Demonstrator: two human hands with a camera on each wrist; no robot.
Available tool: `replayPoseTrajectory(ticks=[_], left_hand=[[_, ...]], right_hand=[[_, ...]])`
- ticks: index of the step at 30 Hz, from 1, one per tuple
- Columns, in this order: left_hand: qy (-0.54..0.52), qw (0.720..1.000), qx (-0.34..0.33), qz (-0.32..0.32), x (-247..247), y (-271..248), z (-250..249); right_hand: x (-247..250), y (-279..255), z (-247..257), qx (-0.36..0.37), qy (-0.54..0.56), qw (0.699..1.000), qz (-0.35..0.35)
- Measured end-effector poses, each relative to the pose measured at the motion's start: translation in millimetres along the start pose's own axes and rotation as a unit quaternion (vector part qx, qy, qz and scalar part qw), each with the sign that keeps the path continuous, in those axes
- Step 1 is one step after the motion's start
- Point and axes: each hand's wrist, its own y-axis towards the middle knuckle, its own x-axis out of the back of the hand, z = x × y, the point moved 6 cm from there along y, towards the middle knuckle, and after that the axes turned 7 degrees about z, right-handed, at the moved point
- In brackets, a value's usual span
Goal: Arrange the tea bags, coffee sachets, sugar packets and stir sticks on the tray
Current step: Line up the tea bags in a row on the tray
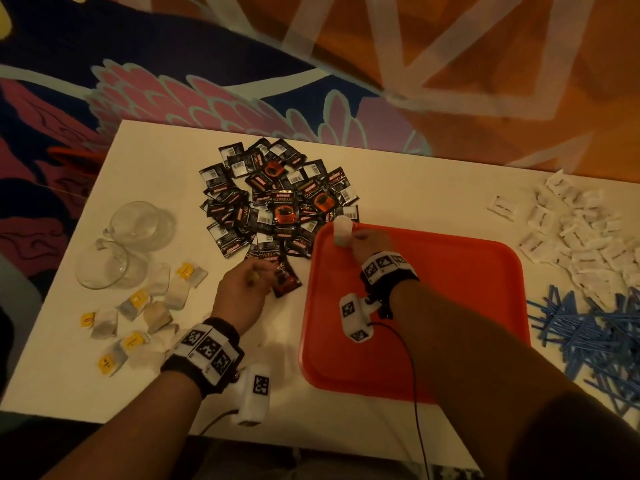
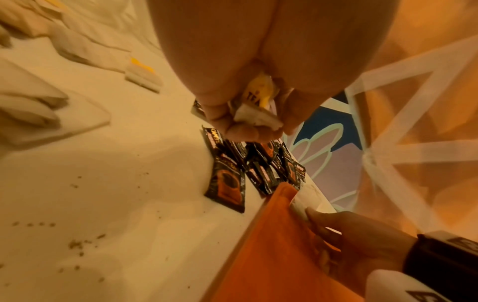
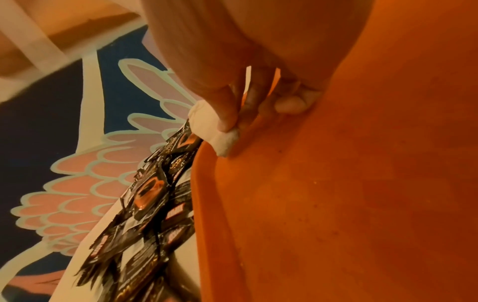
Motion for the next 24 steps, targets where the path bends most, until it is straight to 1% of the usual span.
replayPoseTrajectory(ticks=[2, 5, 7, 10, 13, 15, 19, 20, 23, 24], left_hand=[[-0.016, 1.000, -0.008, -0.016, 6.4, -2.1, 2.2], [-0.053, 0.998, -0.013, -0.022, 10.9, -5.0, 3.3], [-0.060, 0.998, -0.010, -0.024, 12.2, -4.6, 6.3], [-0.062, 0.998, -0.007, -0.019, 11.1, -2.9, 10.8], [-0.063, 0.998, -0.007, -0.014, 7.6, -2.2, 11.1], [-0.074, 0.997, -0.006, -0.007, 5.0, -2.3, 8.8], [-0.133, 0.991, -0.002, 0.017, -3.2, 0.8, 2.3], [-0.133, 0.991, -0.003, 0.028, -6.4, 2.3, -0.3], [-0.115, 0.991, -0.016, 0.063, -17.4, 6.3, -12.1], [-0.114, 0.990, -0.024, 0.077, -21.7, 6.3, -18.9]], right_hand=[[0.0, 6.4, 4.8, -0.007, -0.016, 1.000, -0.006], [-3.2, 17.7, 10.6, -0.013, -0.090, 0.996, -0.004], [-4.3, 20.9, 11.2, -0.024, -0.114, 0.993, -0.005], [-6.0, 25.3, 9.3, -0.022, -0.092, 0.996, 0.001], [-2.8, 24.4, 5.6, -0.030, -0.066, 0.997, -0.013], [-1.7, 23.9, 4.4, -0.022, -0.054, 0.998, -0.015], [2.7, 14.4, -1.4, -0.006, -0.004, 1.000, -0.026], [3.7, 11.6, -2.4, 0.006, -0.005, 1.000, -0.030], [3.9, -4.5, -0.9, 0.060, -0.060, 0.996, -0.027], [3.1, -13.7, -0.2, 0.075, -0.055, 0.995, -0.018]])
